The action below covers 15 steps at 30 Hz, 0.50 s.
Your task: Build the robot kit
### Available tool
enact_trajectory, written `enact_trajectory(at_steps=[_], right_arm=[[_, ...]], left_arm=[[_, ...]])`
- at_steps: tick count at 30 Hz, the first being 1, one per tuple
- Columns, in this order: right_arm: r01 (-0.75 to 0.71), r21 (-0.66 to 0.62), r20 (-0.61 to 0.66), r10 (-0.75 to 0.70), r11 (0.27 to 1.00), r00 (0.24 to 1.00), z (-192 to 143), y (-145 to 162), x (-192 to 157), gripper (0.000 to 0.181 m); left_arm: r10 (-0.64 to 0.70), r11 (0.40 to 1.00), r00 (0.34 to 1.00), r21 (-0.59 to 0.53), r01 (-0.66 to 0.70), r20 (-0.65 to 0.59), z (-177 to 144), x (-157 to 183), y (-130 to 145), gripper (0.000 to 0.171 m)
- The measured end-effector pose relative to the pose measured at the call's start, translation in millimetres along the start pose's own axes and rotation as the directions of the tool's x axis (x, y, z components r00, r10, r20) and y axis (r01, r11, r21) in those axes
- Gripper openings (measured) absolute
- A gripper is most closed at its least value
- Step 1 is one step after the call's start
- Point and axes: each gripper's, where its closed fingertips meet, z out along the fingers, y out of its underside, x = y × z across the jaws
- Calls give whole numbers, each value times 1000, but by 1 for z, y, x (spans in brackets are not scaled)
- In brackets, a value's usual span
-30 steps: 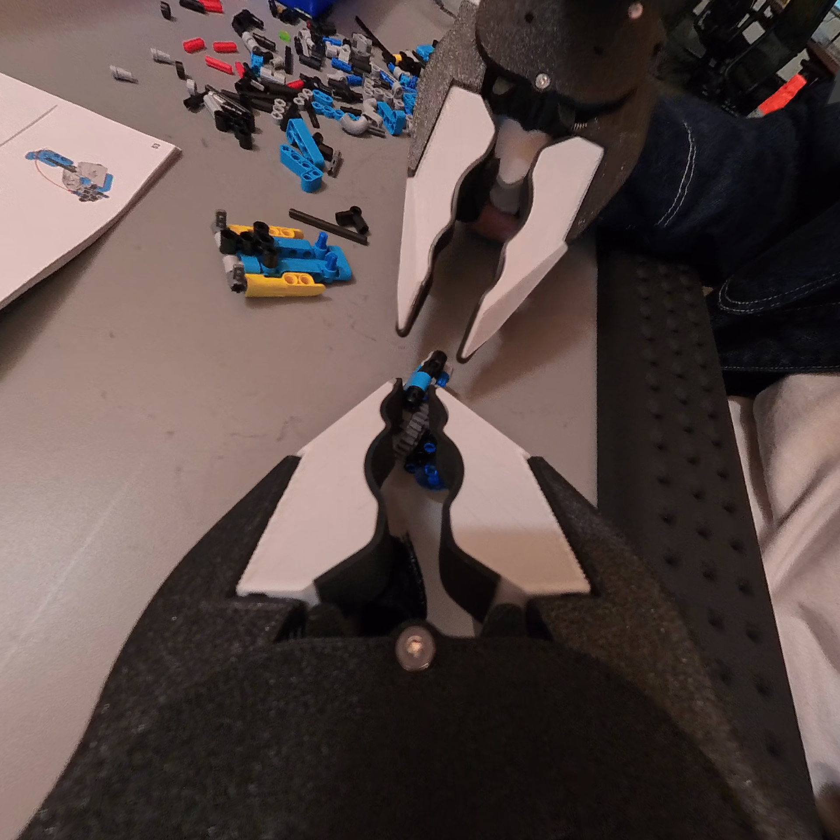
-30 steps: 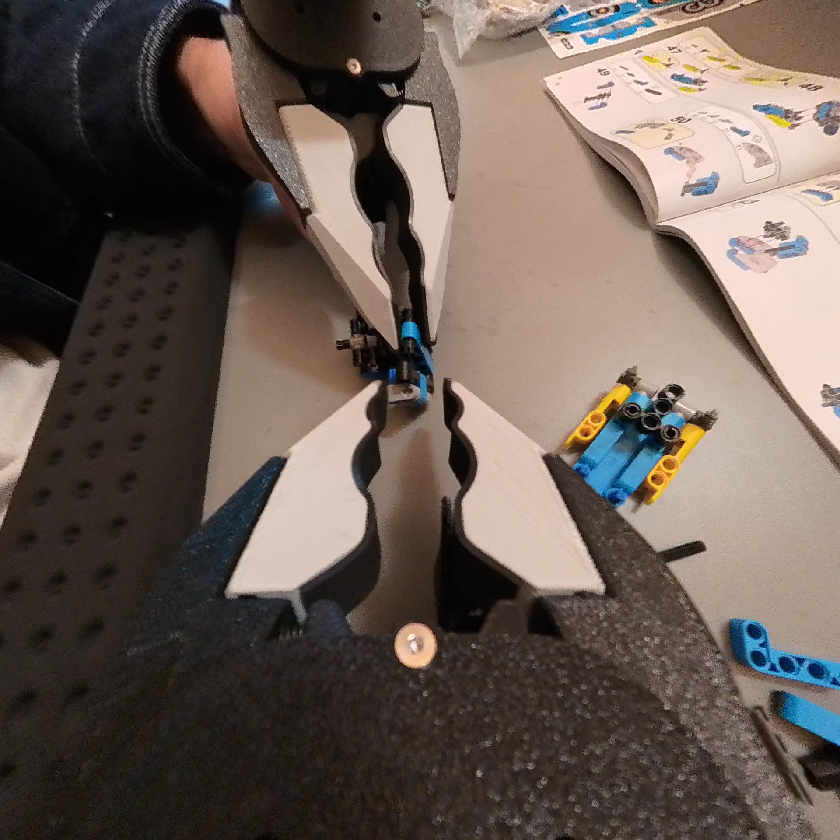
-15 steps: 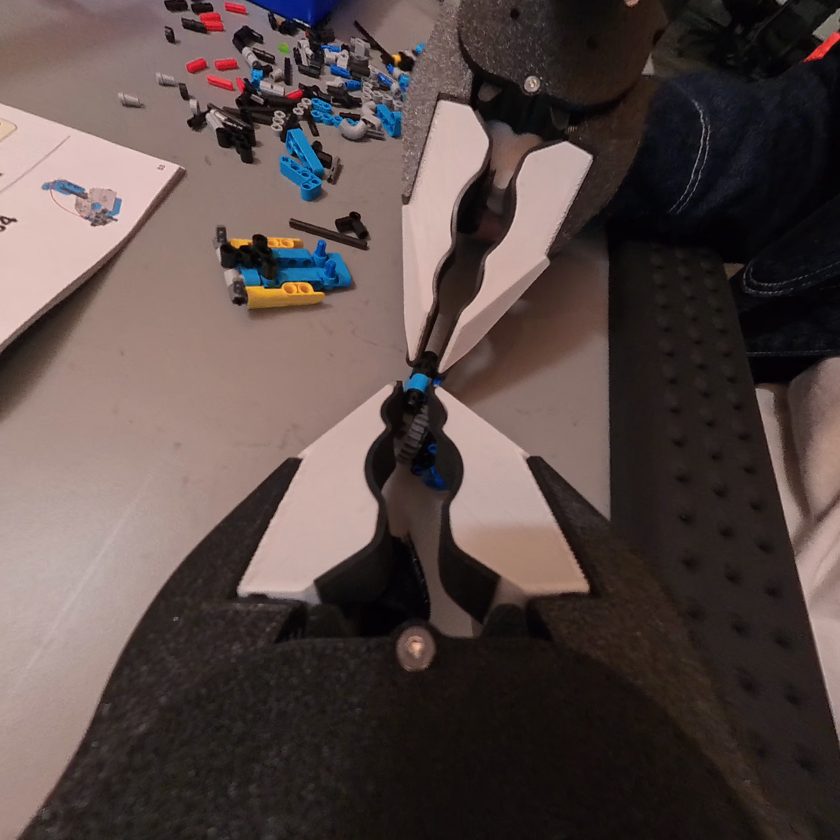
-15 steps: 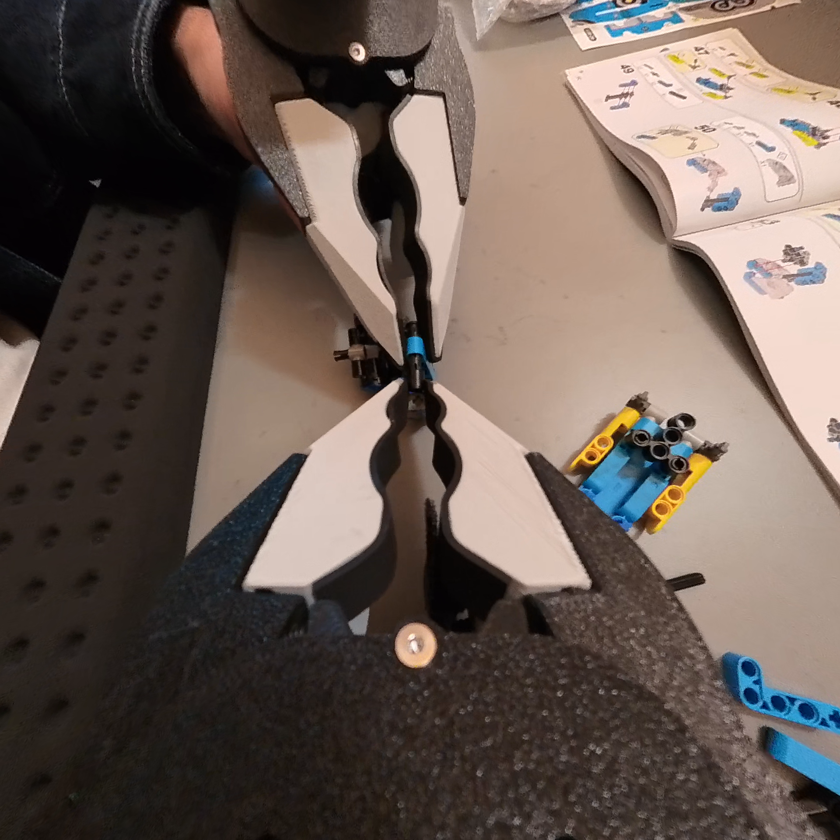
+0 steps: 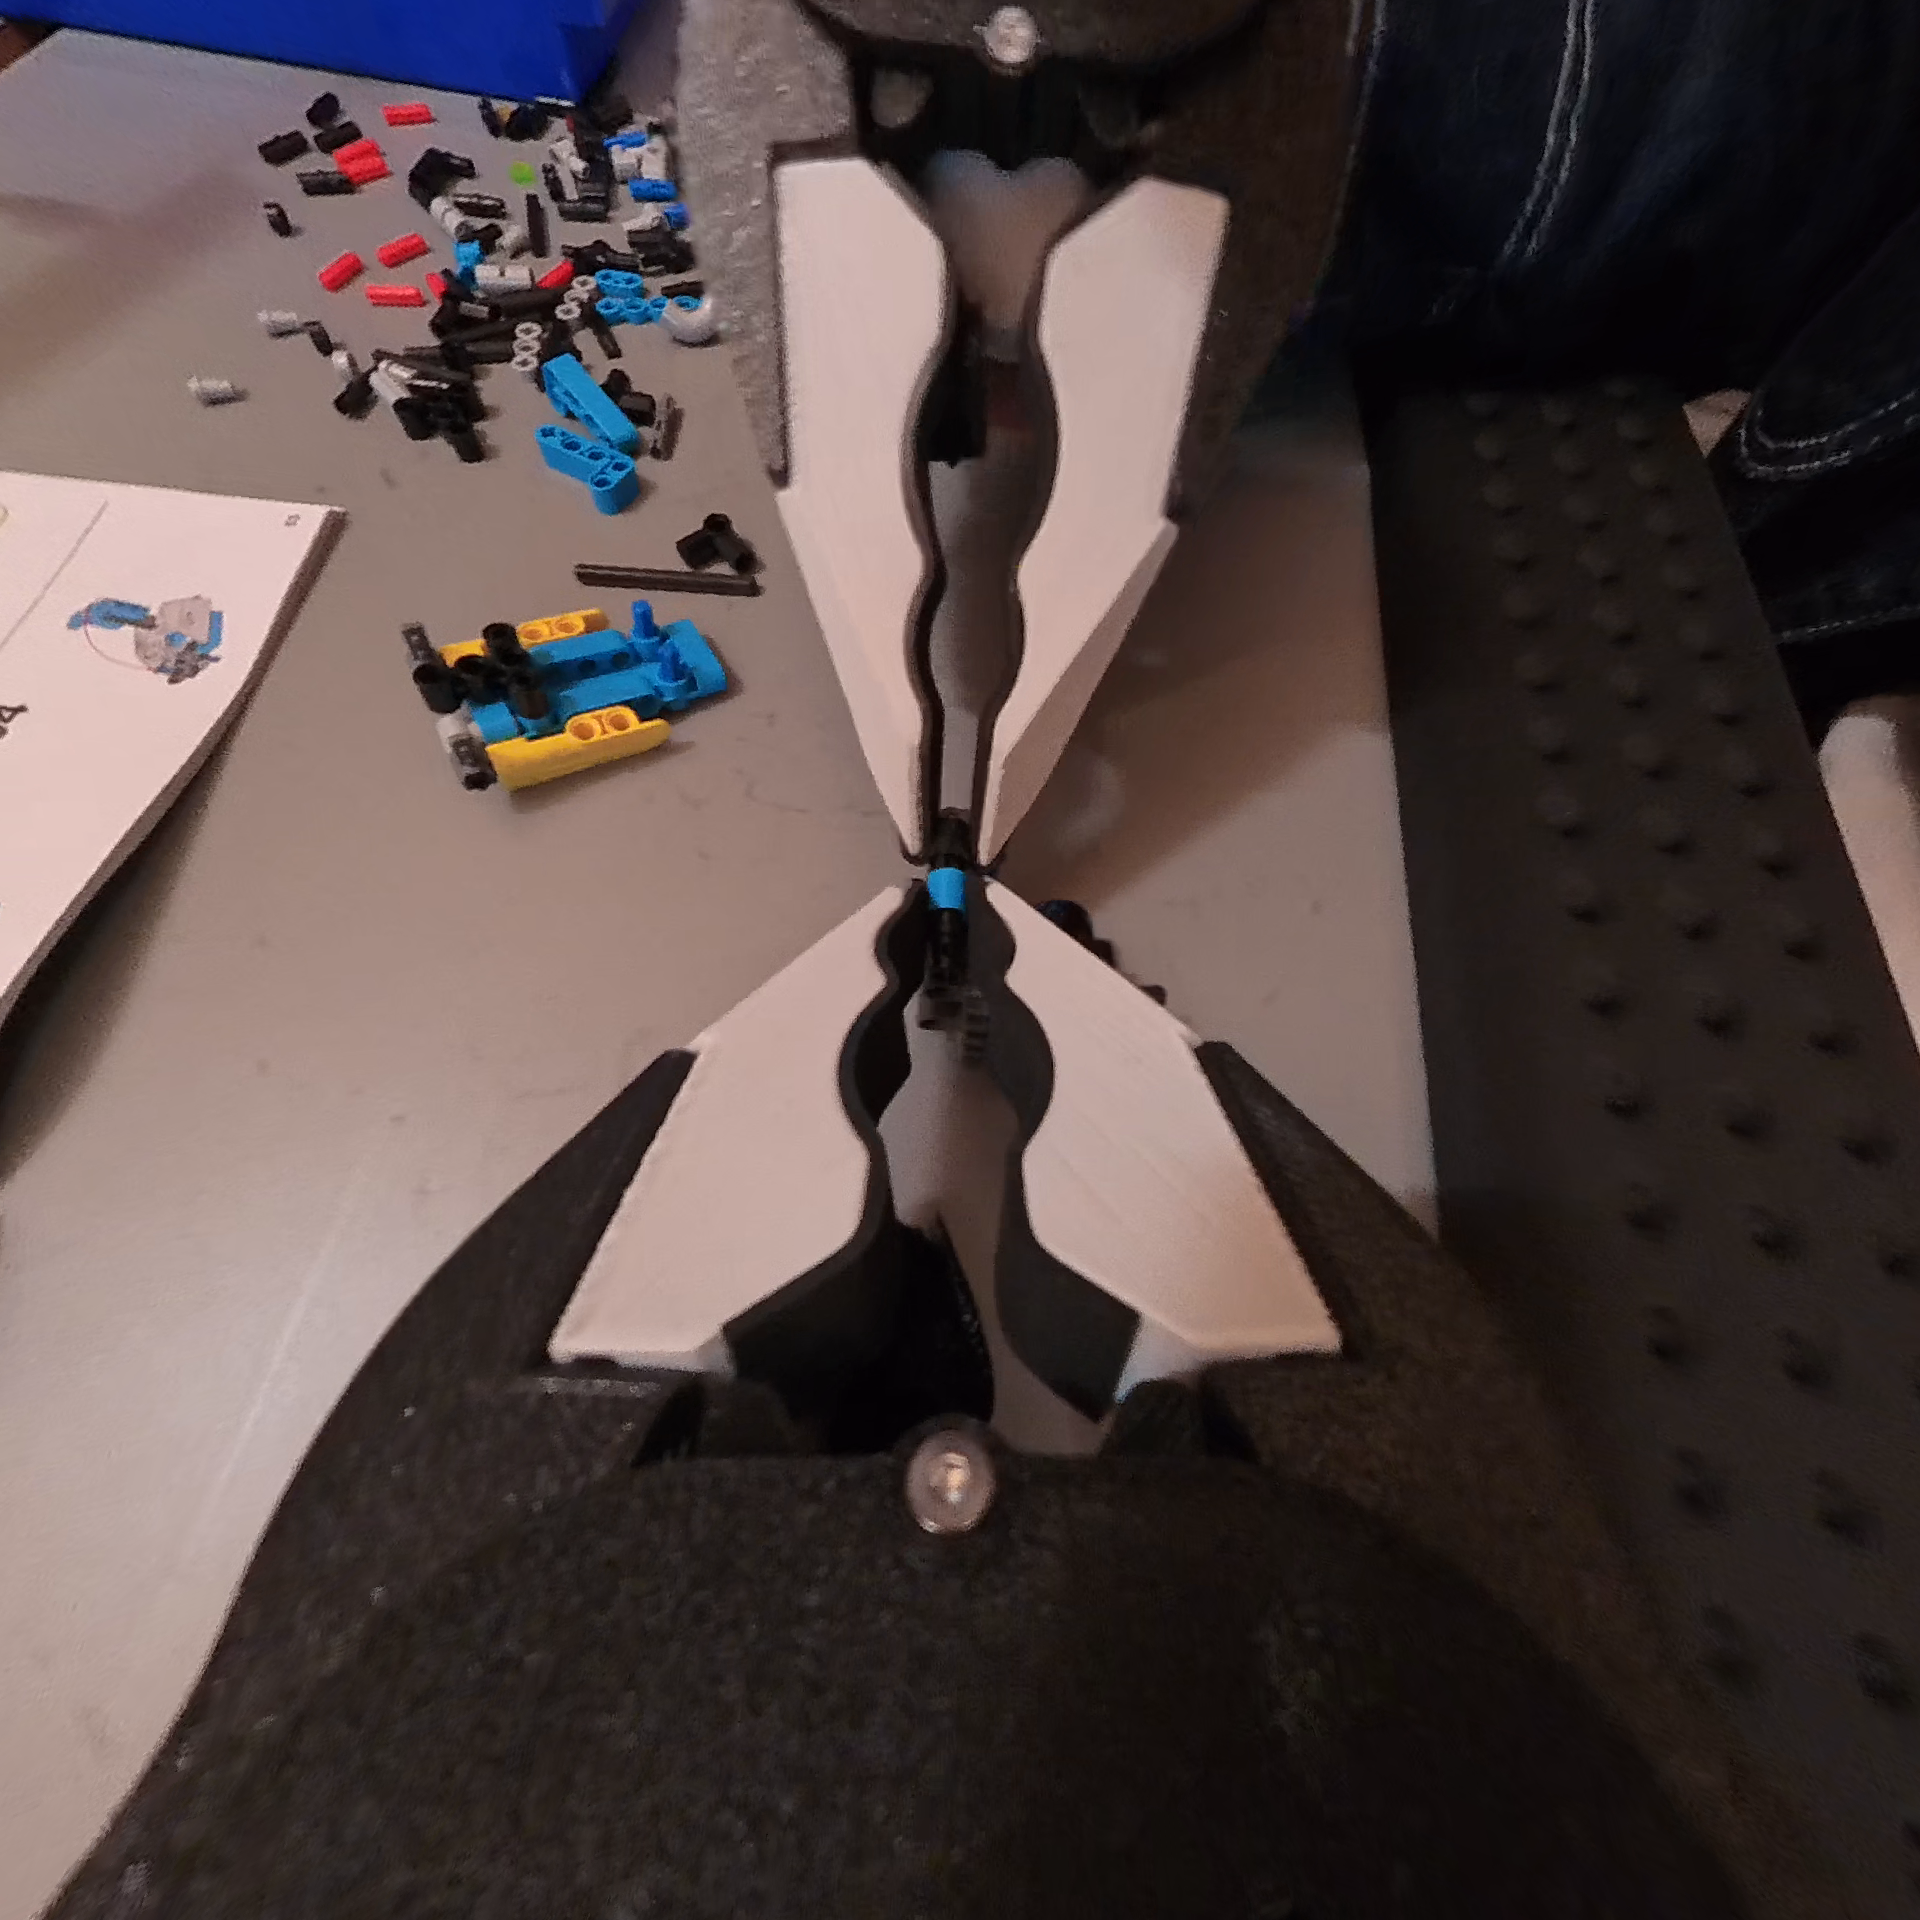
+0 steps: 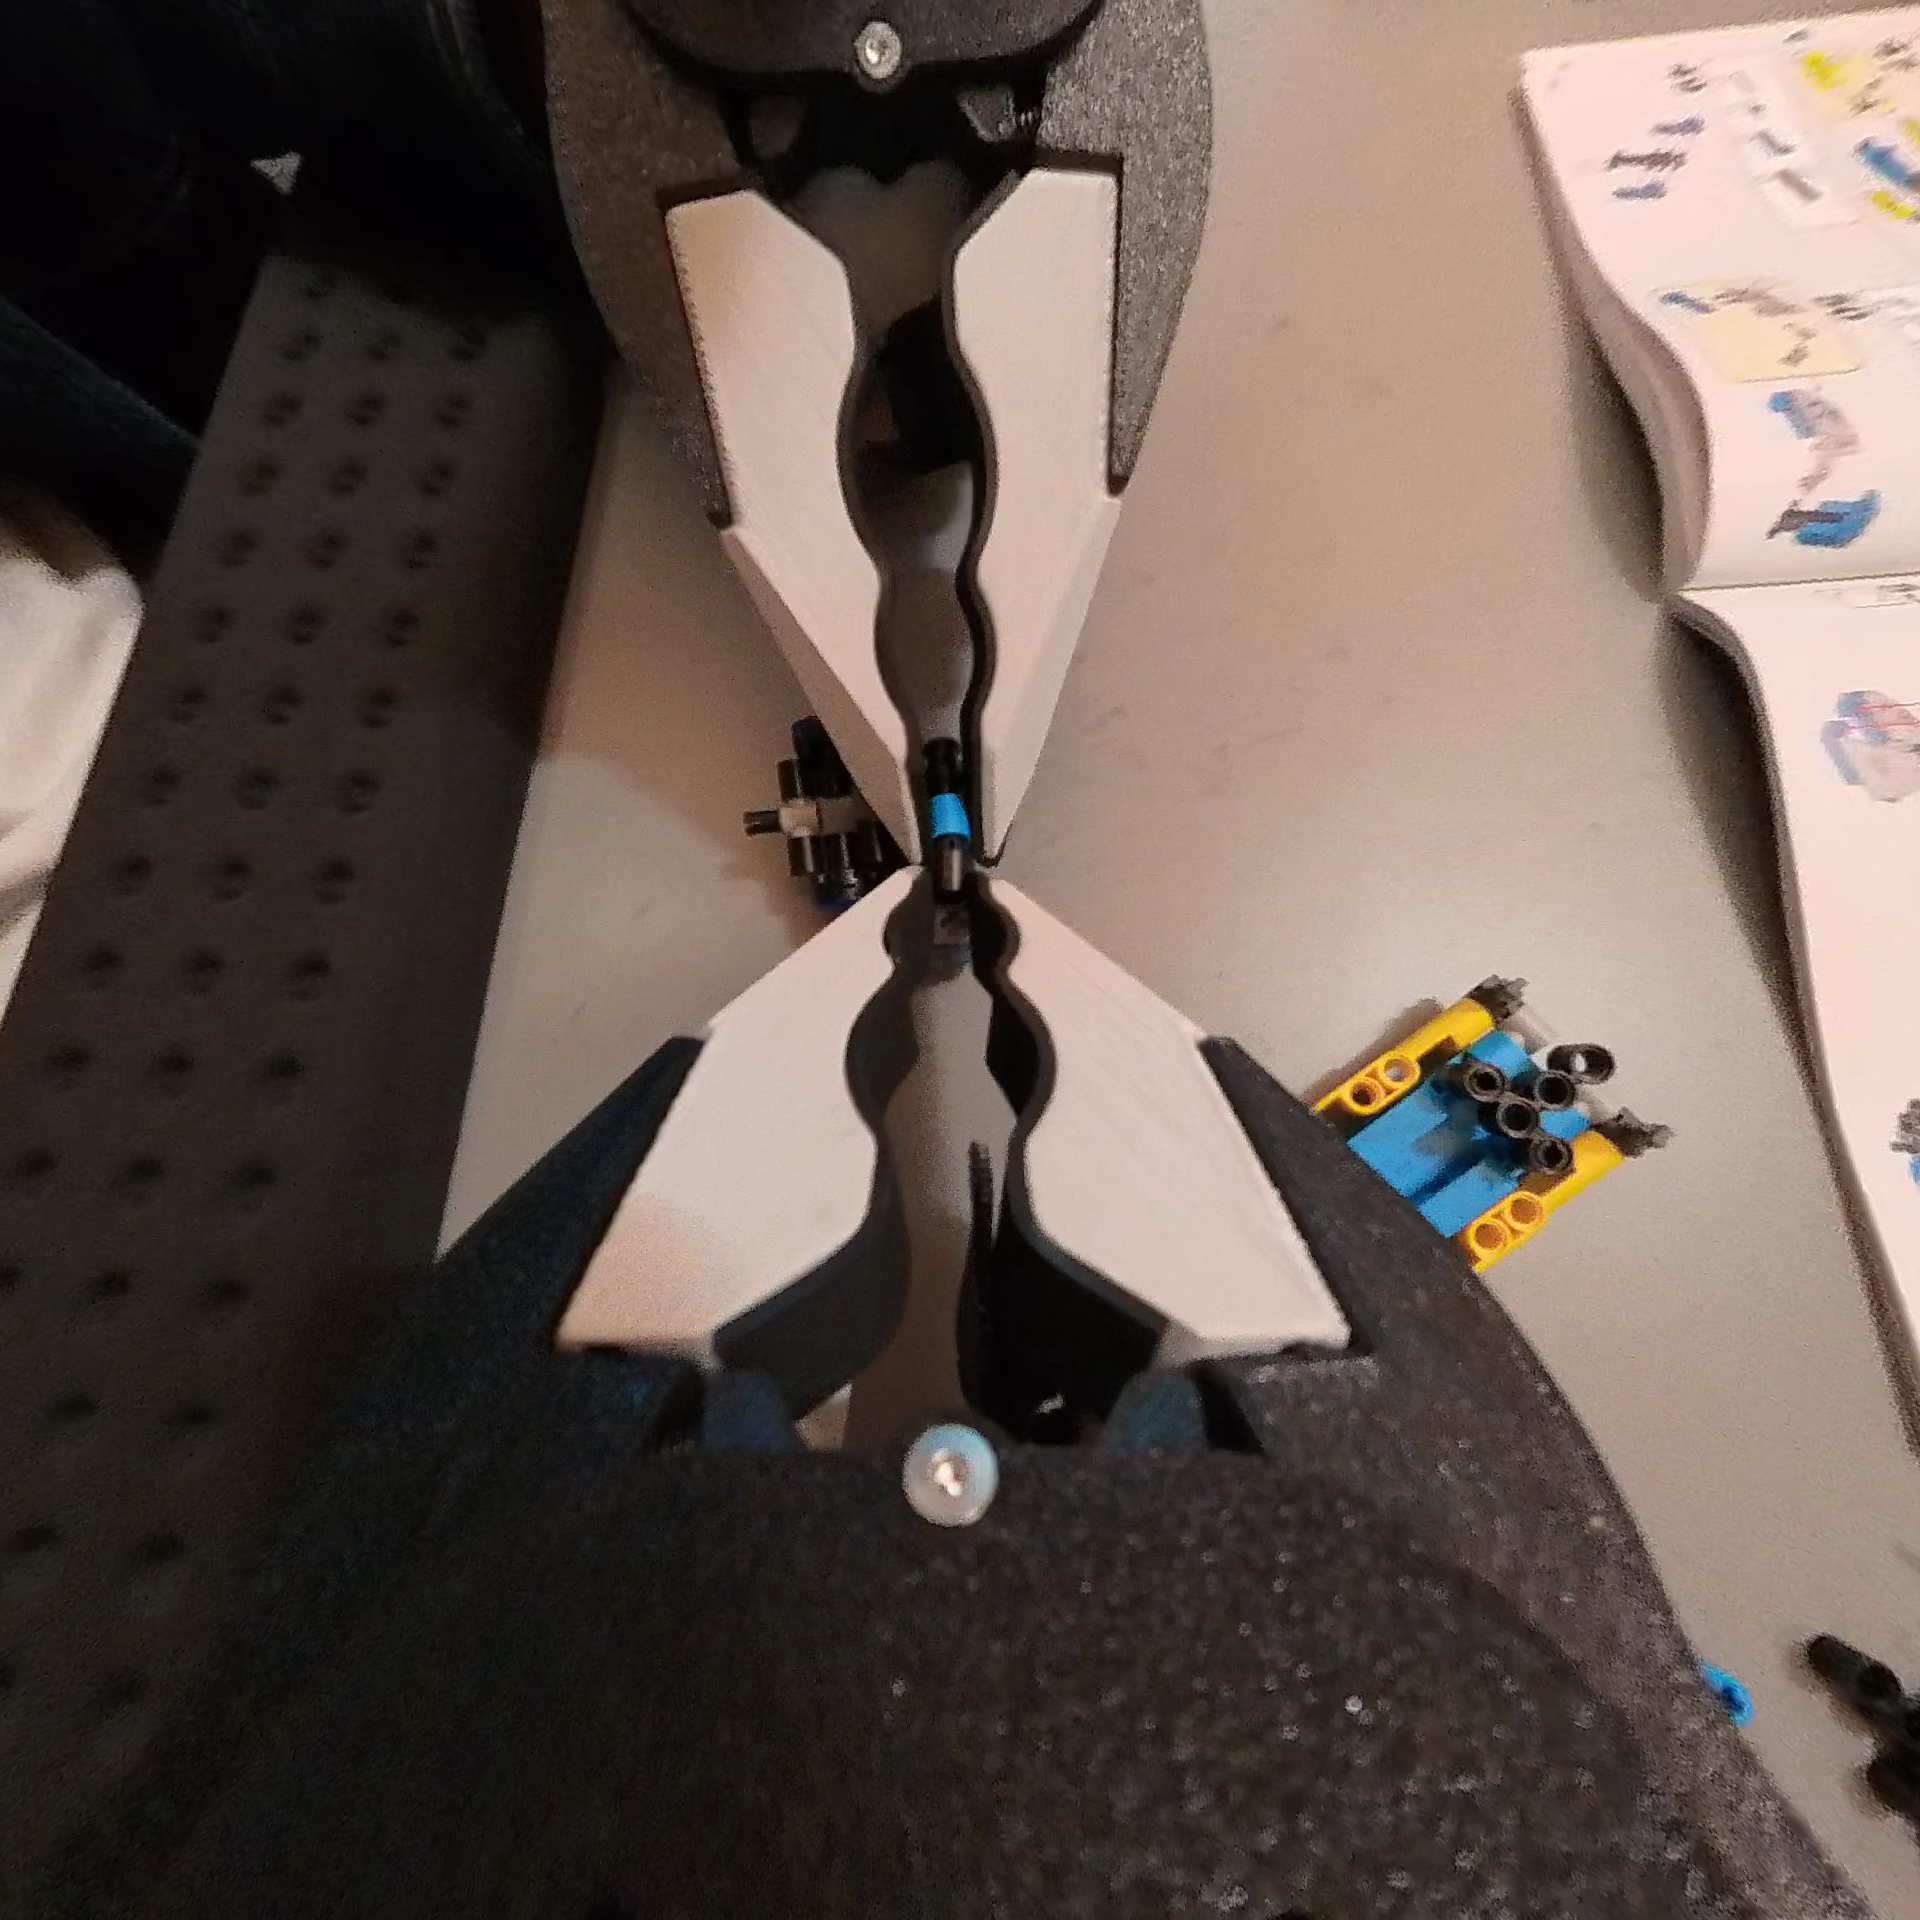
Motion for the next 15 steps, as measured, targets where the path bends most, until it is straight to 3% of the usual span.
enact_trajectory(at_steps=[6, 10, 12, 15], right_arm=[[-29, -42, 141, 35, 999, 989, -1, 2, -5, 6], [-45, -11, 132, 46, 999, 990, -3, 4, -3, 6], [-29, -14, 115, 31, 999, 993, -2, 3, -3, 6], [-24, -3, 106, 25, 1000, 994, 1, 1, -3, 6]], left_arm=[[16, 1000, 1000, -1, -16, -12, 1, 3, 1, 6], [-8, 1000, 998, 0, 8, -55, -2, 7, 2, 8], [-52, 999, 995, 7, 52, -80, -7, 7, 3, 24], [-100, 993, 988, 49, 106, -117, -19, 6, 1, 25]])
